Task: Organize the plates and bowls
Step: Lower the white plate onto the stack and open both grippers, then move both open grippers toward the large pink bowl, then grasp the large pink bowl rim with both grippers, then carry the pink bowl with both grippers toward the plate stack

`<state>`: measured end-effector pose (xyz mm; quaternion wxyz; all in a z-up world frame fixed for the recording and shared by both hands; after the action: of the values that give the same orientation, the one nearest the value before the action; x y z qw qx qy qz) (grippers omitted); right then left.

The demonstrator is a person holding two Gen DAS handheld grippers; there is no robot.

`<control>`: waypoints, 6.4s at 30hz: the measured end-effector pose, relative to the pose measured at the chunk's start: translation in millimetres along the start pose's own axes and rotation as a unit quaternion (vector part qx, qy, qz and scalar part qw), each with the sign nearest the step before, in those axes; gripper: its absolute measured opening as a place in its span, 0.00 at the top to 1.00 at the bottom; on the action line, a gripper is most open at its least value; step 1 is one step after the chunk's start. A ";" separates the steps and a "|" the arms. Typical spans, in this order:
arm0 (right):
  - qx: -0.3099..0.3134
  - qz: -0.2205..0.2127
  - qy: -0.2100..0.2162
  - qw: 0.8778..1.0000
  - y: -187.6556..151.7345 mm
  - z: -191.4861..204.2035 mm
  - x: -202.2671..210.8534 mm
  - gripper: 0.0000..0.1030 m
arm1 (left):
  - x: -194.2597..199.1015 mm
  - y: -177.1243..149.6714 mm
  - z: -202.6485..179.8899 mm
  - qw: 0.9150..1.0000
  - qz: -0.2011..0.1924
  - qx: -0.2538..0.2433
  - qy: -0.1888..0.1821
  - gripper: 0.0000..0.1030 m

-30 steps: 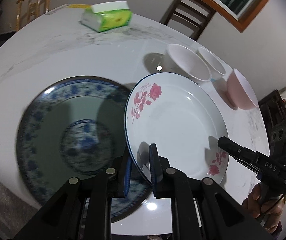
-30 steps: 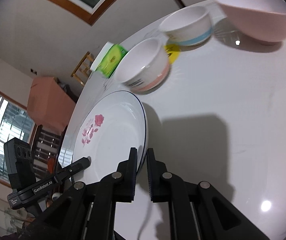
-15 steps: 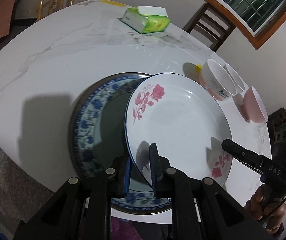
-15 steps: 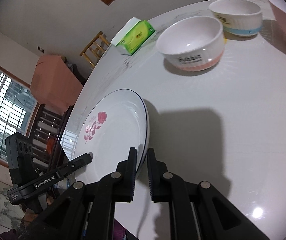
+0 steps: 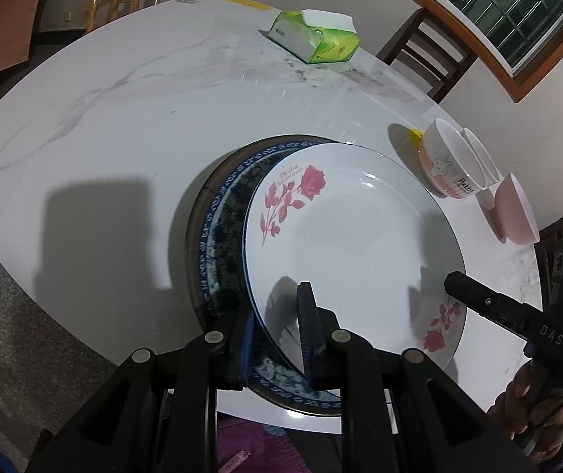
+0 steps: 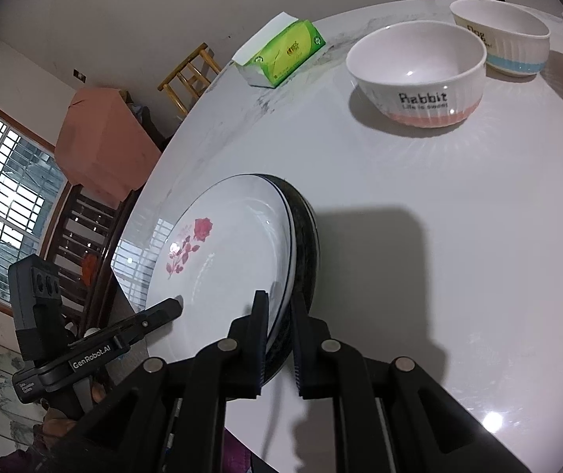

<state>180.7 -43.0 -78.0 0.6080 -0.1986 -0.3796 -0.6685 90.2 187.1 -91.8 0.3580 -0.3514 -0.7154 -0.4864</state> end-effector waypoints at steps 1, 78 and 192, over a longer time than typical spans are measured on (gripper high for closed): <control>0.000 0.000 -0.001 1.000 0.3 -0.4 -0.5 0.89 | 1.0 0.0 0.5 1.000 -0.001 -0.002 0.002 0.85; -0.184 -0.225 -0.120 0.949 -4.0 -220.1 235.7 0.69 | -30.2 37.2 -283.9 0.964 0.067 -0.197 -0.164 0.10; -0.172 -0.082 -0.141 0.971 -43.8 -129.2 153.6 0.90 | -25.0 -44.5 -226.4 0.962 0.101 -0.230 -0.103 0.66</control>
<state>135.9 -242.7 -59.7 0.4482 -0.3610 -0.3561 -0.7362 103.3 -43.7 -71.7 0.2393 -0.5430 -0.5782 -0.5599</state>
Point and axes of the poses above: each gripper's, at about its wrist camera, not at the fingertips, and x roughly against the way its jaws point, z to its left, y to its top, the point moved 3 cm from there along -x, roughly the way its jaws point, and after that the axes turned 9 degrees about -x, right-handed, at the moved point
